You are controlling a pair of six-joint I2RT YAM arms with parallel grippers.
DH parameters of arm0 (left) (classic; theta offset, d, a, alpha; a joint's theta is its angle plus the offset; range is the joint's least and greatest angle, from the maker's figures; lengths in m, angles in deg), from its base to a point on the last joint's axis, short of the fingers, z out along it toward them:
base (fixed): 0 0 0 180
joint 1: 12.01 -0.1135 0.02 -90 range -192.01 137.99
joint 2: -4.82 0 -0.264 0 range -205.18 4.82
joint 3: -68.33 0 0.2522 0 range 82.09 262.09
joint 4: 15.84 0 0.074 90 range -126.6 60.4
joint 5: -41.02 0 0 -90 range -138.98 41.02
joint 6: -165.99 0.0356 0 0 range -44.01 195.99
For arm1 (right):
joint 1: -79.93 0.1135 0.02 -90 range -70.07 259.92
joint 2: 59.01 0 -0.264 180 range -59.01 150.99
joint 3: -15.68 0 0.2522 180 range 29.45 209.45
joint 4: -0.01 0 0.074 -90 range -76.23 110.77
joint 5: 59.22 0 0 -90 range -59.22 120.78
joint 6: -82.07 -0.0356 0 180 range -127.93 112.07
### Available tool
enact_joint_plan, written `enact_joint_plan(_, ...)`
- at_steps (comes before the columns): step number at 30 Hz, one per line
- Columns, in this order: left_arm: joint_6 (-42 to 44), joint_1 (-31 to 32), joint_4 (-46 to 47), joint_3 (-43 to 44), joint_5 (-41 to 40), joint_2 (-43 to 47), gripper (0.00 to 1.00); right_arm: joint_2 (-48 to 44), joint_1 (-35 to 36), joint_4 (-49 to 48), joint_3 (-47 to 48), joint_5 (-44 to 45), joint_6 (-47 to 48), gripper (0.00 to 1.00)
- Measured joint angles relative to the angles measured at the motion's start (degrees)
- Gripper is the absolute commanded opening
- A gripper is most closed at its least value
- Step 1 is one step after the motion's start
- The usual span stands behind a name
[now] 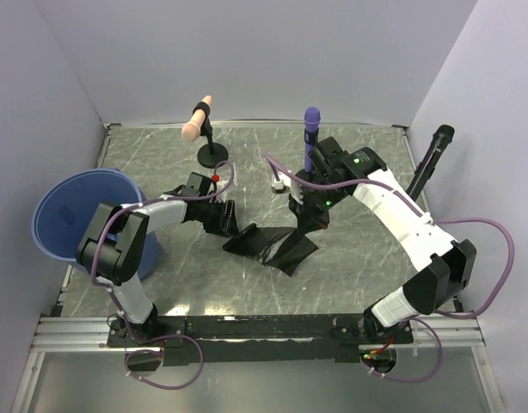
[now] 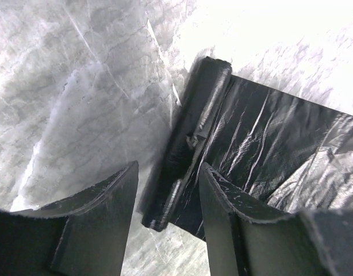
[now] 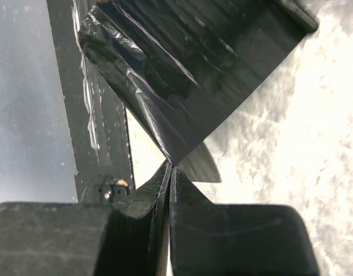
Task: Put the trash bags into the trash bin
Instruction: Unfold the trash bag at the center of the board.
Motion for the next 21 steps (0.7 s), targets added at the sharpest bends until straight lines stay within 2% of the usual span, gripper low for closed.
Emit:
enact_joint_plan(4, 0.61, 1.36, 0.48, -0.04, -1.29, 0.13, 0.53, -1.79, 0.00, 0.04, -4.07, 2.40, 0.04, 0.00)
enact_joint_plan(14, 2.60, 9.66, 2.56, 0.02, -6.88, 0.39, 0.50, -7.19, 0.00, 0.50, -16.37, 7.76, 0.26, 0.00)
enact_joint_plan(21, 2.45, 10.82, 1.86, 0.72, -9.25, 0.09, 0.49, -8.07, 0.00, 0.48, -20.15, 10.12, 0.28, 0.00)
